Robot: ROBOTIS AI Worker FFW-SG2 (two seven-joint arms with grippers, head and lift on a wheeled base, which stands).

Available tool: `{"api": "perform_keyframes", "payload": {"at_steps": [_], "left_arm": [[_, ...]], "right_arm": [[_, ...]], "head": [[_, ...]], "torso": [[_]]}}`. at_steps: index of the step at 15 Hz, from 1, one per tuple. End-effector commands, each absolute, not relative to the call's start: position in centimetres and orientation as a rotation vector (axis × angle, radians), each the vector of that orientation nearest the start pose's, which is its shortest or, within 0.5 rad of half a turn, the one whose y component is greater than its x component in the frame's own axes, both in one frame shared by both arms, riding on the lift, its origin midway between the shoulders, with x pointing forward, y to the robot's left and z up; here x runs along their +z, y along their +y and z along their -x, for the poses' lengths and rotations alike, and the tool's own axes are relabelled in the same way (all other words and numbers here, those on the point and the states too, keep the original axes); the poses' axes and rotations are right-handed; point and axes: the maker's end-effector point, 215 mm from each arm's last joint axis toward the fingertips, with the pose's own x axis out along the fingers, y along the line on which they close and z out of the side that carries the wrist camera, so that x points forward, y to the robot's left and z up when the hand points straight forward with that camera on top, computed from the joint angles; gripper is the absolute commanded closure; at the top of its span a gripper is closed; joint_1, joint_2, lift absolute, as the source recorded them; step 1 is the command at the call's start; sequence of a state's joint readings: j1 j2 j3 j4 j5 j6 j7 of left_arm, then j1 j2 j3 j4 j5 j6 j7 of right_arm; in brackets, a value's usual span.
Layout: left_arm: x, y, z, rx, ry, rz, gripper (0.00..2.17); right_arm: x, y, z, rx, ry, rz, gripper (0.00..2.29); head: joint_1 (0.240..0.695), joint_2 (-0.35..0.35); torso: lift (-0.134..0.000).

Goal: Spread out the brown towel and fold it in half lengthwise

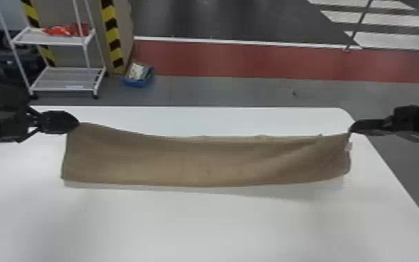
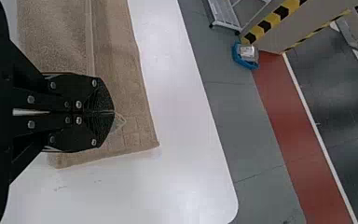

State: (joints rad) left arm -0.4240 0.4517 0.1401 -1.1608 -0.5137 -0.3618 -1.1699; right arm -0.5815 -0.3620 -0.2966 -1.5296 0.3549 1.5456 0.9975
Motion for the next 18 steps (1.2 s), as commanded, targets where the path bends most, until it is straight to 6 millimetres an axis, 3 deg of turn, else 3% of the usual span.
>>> {"api": "perform_keyframes", "payload": {"at_steps": [1,5,9,14,18], "left_arm": [[-33.7,33.5,-60.6,-0.895,0.27,-0.955,1.41],[-34.2,33.4,-61.7,-0.841,0.256,-0.945,1.41],[-34.6,33.2,-62.4,-0.81,0.245,-0.935,1.41],[-34.1,34.4,-63.4,-0.734,0.239,-0.906,1.41],[-34.6,34.1,-63.3,-0.741,0.249,-0.904,1.41]], "right_arm": [[-31.3,-43.6,-57.4,0.103,0.888,-0.437,1.36],[-32.5,-44.3,-57.9,0.053,0.936,-0.461,1.36],[-34.1,-42.1,-58.4,0.063,0.973,-0.482,1.36],[-31.3,-42.4,-60.2,0.053,0.907,-0.526,1.36],[-36.7,-42.0,-58.4,-0.015,1.063,-0.532,1.36]], "head": [[0.669,-0.093],[0.663,-0.1],[0.667,-0.097],[0.653,-0.078],[0.649,-0.077]], "torso": [[-0.124],[-0.124],[-0.124],[-0.124],[-0.124]]}}
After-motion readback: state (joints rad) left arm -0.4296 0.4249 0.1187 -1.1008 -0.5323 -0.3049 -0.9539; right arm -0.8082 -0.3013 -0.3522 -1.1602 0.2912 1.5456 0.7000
